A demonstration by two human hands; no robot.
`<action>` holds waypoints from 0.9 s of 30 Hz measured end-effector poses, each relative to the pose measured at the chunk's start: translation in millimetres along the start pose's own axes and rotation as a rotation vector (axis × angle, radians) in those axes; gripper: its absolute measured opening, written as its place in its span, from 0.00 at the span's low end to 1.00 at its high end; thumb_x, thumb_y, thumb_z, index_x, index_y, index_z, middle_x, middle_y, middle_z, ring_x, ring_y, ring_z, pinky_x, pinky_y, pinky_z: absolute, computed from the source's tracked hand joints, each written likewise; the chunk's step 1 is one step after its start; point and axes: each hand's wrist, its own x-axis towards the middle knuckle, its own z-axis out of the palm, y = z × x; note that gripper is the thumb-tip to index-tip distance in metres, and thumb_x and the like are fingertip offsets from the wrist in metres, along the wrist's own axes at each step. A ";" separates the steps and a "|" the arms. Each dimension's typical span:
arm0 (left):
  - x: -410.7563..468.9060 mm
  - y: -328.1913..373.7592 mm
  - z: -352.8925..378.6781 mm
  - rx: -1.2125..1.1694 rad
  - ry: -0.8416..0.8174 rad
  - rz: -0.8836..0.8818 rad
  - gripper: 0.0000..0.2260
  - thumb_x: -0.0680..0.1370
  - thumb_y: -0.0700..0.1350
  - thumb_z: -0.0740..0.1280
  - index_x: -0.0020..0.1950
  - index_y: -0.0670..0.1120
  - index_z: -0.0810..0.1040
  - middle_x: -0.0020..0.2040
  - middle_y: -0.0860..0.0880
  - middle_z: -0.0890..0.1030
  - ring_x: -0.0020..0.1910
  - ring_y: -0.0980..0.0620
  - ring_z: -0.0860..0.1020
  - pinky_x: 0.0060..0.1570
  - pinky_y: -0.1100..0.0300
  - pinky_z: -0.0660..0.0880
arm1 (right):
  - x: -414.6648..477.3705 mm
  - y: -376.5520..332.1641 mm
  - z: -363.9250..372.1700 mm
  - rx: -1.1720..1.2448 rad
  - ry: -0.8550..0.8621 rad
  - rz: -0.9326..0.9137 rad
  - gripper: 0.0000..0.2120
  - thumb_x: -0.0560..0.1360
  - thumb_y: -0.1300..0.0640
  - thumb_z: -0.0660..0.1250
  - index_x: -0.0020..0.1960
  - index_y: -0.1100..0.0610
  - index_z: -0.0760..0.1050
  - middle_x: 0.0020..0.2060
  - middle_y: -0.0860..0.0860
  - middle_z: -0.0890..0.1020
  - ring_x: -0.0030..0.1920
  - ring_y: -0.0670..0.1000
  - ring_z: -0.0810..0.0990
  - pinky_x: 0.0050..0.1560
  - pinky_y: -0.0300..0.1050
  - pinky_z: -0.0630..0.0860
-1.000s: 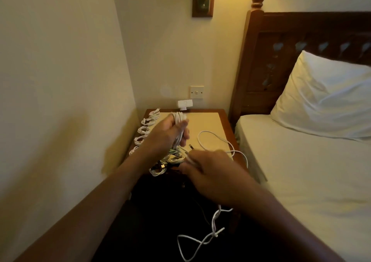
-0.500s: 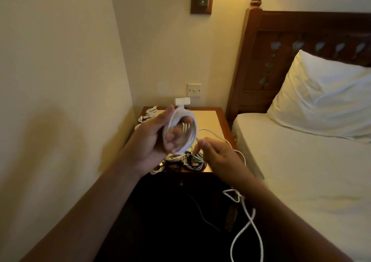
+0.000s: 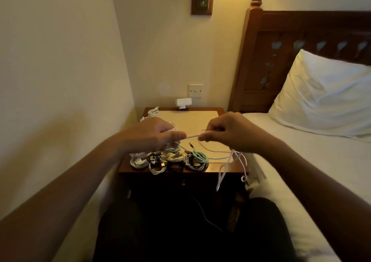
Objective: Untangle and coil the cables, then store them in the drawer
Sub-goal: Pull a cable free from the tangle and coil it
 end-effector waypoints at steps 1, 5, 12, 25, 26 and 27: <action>-4.1 -0.1 -6.4 -0.045 -0.016 -0.013 0.20 0.76 0.60 0.68 0.44 0.42 0.83 0.30 0.54 0.79 0.26 0.59 0.74 0.27 0.68 0.67 | 0.6 5.7 -8.4 0.053 0.007 0.002 0.19 0.70 0.35 0.71 0.43 0.50 0.85 0.31 0.52 0.81 0.30 0.46 0.72 0.34 0.45 0.69; -8.4 -12.2 -23.8 -0.307 0.113 0.035 0.15 0.74 0.50 0.78 0.46 0.38 0.83 0.31 0.46 0.77 0.24 0.54 0.69 0.29 0.59 0.68 | 0.0 26.5 -18.8 0.204 -0.011 0.021 0.12 0.74 0.43 0.73 0.46 0.51 0.86 0.32 0.53 0.82 0.31 0.48 0.77 0.35 0.47 0.76; 8.3 -15.5 -47.9 -0.854 0.681 0.137 0.12 0.77 0.43 0.73 0.37 0.40 0.76 0.23 0.53 0.66 0.20 0.56 0.61 0.21 0.65 0.58 | -28.8 88.8 -3.4 0.051 0.047 0.195 0.09 0.83 0.54 0.65 0.48 0.52 0.83 0.39 0.47 0.83 0.42 0.51 0.81 0.44 0.45 0.77; 22.4 -1.3 10.2 -0.869 0.540 0.049 0.17 0.79 0.44 0.72 0.29 0.49 0.77 0.26 0.48 0.64 0.23 0.52 0.60 0.24 0.60 0.58 | -65.5 95.0 20.3 0.677 0.000 0.269 0.19 0.80 0.46 0.63 0.55 0.60 0.81 0.38 0.56 0.79 0.37 0.53 0.78 0.41 0.42 0.78; 21.9 -3.6 8.0 -0.890 0.573 0.040 0.17 0.79 0.45 0.72 0.30 0.49 0.76 0.25 0.49 0.65 0.22 0.52 0.61 0.24 0.61 0.58 | -63.1 99.1 21.4 0.671 0.038 0.289 0.18 0.81 0.47 0.62 0.54 0.61 0.82 0.37 0.56 0.78 0.36 0.53 0.77 0.39 0.42 0.76; 20.5 -8.2 3.7 -0.913 0.624 0.022 0.16 0.79 0.45 0.72 0.32 0.48 0.75 0.25 0.50 0.65 0.22 0.53 0.62 0.23 0.62 0.58 | -62.1 104.0 22.5 0.674 0.088 0.331 0.17 0.83 0.49 0.62 0.52 0.60 0.82 0.36 0.55 0.76 0.36 0.53 0.75 0.37 0.41 0.74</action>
